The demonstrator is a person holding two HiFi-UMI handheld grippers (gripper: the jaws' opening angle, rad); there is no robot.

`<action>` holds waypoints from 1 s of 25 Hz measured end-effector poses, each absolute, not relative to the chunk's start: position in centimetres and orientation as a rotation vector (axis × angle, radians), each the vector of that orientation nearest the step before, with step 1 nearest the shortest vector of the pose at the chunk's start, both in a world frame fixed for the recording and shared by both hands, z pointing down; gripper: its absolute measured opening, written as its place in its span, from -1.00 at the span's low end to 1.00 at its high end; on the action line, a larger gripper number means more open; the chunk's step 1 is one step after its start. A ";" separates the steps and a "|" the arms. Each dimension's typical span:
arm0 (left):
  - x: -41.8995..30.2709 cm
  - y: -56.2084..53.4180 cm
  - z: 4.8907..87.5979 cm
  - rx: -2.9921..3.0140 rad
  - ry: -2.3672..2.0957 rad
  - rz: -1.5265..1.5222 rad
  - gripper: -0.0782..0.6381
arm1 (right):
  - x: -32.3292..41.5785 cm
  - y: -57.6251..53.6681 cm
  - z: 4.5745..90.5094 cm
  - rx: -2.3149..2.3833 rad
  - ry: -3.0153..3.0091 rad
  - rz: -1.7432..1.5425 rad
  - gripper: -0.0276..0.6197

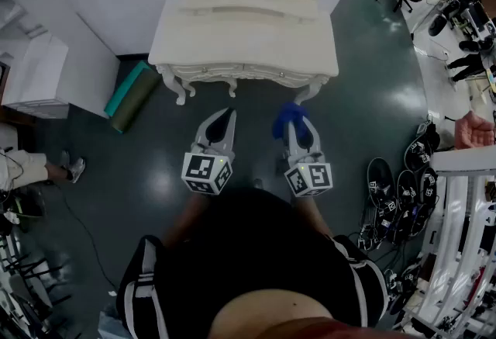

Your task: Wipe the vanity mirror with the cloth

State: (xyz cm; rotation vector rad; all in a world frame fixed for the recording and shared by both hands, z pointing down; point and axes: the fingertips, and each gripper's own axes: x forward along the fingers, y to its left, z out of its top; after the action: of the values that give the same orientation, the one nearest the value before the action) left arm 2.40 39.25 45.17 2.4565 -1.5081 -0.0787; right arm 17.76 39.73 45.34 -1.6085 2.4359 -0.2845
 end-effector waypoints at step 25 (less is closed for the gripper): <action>-3.4 38.9 46.1 2.443 -1.501 -0.058 -0.76 | 12.8 39.3 45.4 -1.599 2.401 -0.289 -0.77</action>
State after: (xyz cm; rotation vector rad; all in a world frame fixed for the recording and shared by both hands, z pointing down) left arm -3.40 38.91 46.12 2.4427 -1.5015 -0.0579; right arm 12.77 39.34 45.38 -1.5988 2.4007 -0.2888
